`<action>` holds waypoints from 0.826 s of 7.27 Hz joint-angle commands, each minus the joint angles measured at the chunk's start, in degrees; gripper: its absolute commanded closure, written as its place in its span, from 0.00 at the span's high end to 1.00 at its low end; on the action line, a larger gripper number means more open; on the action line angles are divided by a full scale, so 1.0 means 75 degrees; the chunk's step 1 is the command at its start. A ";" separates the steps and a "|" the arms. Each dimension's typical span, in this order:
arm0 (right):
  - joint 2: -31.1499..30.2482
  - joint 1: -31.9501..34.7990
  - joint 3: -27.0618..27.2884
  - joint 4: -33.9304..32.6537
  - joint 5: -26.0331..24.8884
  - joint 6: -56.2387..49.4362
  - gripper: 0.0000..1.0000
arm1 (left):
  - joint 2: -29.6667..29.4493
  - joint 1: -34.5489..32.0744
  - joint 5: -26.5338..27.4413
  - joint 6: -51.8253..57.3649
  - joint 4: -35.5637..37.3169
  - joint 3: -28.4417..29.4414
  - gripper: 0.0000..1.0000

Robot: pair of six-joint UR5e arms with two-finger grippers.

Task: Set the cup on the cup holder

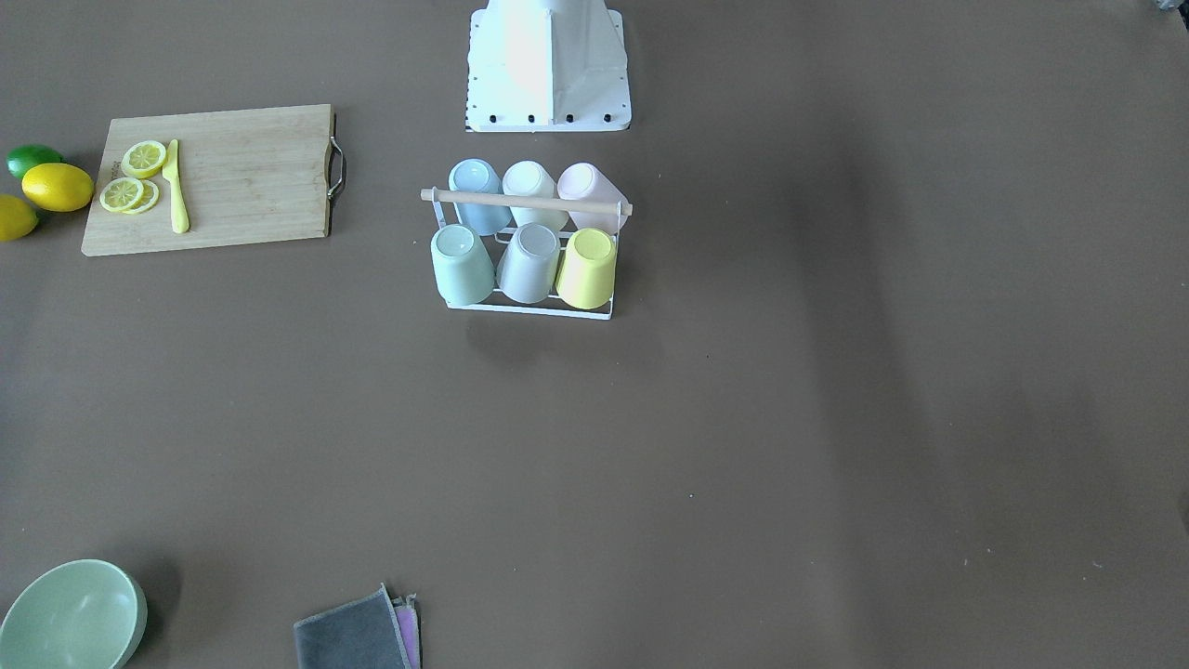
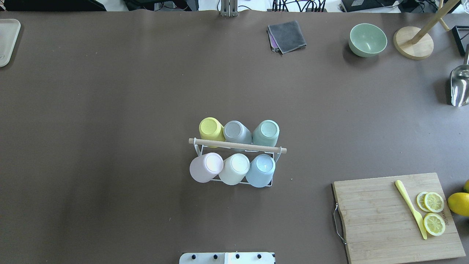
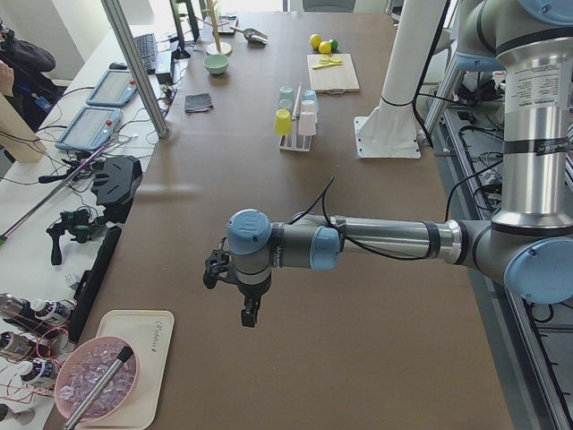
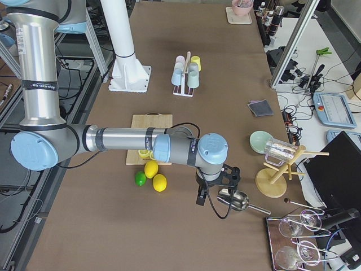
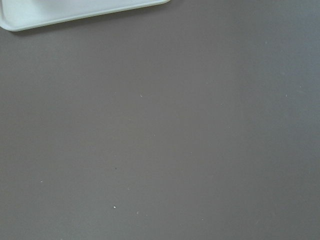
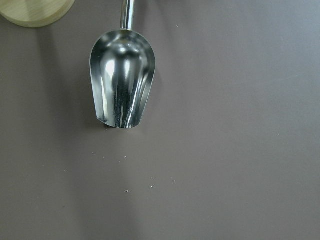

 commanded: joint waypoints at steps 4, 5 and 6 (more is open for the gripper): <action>-0.0013 -0.0003 0.0069 0.0008 0.0055 0.0003 1.00 | 0.0037 0.0000 -0.0006 0.0057 -0.0086 -0.0009 0.98; -0.0001 -0.0003 0.0081 0.0019 0.0055 0.0003 1.00 | 0.0049 0.0000 -0.0006 0.0069 -0.0086 0.0003 0.98; -0.0013 -0.0003 0.0069 0.0008 0.0055 -0.0008 1.00 | 0.0072 0.0000 0.0006 0.0081 -0.0074 0.0003 0.98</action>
